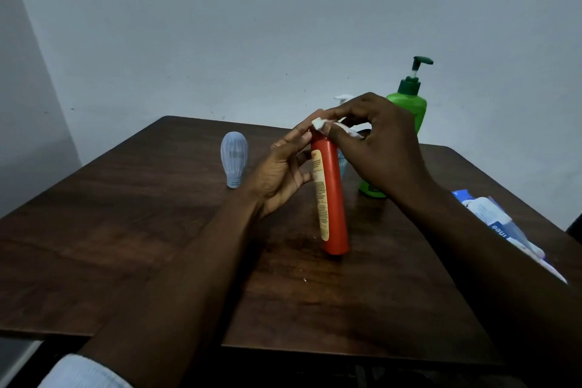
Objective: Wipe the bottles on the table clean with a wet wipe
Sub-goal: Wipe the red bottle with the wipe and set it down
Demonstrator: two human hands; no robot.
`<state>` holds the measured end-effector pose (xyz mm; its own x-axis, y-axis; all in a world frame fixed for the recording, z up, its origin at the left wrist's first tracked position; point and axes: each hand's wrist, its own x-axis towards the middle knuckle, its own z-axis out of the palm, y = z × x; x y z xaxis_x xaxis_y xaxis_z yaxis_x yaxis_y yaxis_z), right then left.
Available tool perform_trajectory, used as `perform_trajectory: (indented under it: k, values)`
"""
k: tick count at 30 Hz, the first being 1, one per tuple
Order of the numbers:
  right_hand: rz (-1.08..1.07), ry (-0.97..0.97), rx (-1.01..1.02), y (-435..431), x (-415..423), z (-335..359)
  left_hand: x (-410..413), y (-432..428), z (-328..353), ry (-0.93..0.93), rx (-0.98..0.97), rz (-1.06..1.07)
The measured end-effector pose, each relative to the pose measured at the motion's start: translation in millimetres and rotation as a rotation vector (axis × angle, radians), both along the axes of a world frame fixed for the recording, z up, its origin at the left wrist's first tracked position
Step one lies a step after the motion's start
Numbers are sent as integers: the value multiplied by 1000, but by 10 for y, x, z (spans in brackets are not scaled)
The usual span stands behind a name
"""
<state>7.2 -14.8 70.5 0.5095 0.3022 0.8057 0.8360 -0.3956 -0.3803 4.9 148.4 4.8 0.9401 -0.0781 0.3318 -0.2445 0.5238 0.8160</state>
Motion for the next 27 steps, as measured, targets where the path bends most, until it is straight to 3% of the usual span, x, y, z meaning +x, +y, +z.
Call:
perform_trajectory:
  k: [7, 20, 27]
  values:
    - [-37, -87, -76, -178, -76, -236, -6, 3, 7, -15, 29, 34]
    - [35, 149, -304, -754, -517, -966, -16, -14, 26, 65, 47, 104]
    - [5, 138, -258, -641, -383, -772, -37, -57, 70, 67, 77, 150]
